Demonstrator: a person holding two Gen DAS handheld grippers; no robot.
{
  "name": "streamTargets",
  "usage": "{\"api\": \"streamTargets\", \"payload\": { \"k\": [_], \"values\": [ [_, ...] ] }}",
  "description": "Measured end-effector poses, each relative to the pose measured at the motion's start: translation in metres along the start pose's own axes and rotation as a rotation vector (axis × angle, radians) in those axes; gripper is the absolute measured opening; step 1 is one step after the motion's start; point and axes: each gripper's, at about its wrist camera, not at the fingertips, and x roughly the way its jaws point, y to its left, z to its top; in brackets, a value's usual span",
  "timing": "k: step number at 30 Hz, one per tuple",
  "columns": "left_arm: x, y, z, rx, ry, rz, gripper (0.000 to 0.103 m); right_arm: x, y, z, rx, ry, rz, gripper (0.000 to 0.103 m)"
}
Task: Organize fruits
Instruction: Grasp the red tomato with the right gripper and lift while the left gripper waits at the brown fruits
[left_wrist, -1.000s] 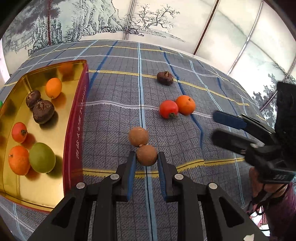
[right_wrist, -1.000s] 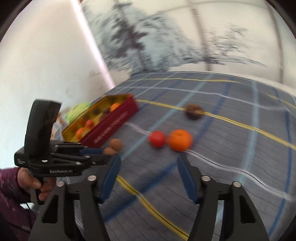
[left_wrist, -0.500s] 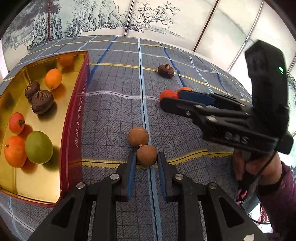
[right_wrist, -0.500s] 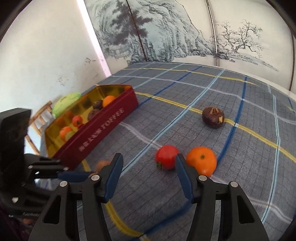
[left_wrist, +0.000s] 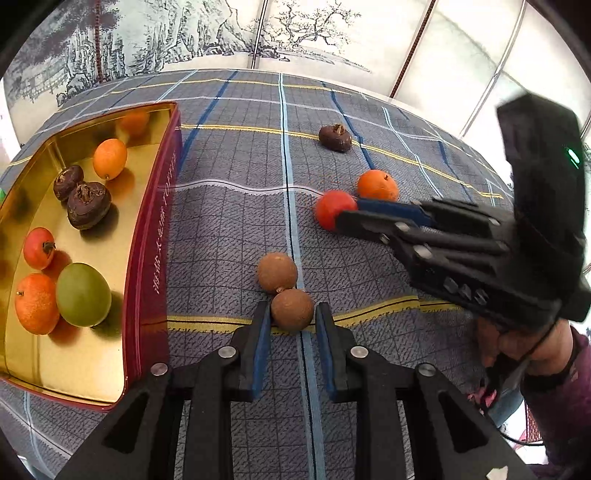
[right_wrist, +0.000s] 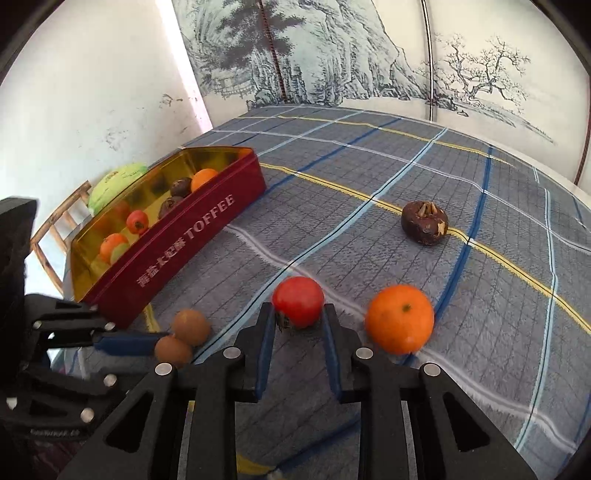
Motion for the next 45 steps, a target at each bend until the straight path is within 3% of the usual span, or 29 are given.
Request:
{"api": "streamTargets", "payload": {
  "k": [9,20,21,23,25,31,33,36,42,45],
  "values": [
    [0.002,-0.008,0.003,0.000,0.004,-0.011,0.045,-0.028,-0.004,-0.027,0.019,0.006,0.046,0.024],
    [0.002,-0.009,0.005,-0.016,0.012,-0.013,0.050,-0.018,-0.003,-0.017,0.030,0.003,0.069,0.026],
    [0.002,-0.009,0.005,-0.016,0.011,-0.013,0.051,-0.017,-0.004,-0.016,0.038,0.007,0.073,0.028],
    [0.002,-0.009,0.005,-0.018,0.014,-0.014,0.051,-0.016,-0.008,-0.015,0.065,0.017,0.086,0.045],
    [0.003,-0.009,0.006,-0.018,0.017,-0.010,0.052,-0.017,-0.009,-0.014,0.073,0.002,0.089,0.050],
    [0.004,-0.009,0.006,-0.025,0.022,-0.015,0.054,-0.012,0.000,-0.010,0.026,0.019,0.071,0.049],
    [0.005,-0.009,0.006,-0.024,0.025,-0.013,0.054,-0.004,0.003,-0.010,0.015,0.059,0.050,0.033],
    [0.005,-0.009,0.007,-0.032,0.030,-0.019,0.054,-0.008,0.003,-0.011,0.001,0.052,0.042,0.032],
    [0.005,-0.006,0.011,-0.072,0.035,-0.053,0.056,-0.045,-0.025,-0.024,0.067,-0.092,0.013,0.032],
    [0.007,-0.005,0.013,-0.088,0.041,-0.059,0.056,-0.059,-0.054,-0.037,0.149,-0.110,-0.031,0.032]
  ]
}}
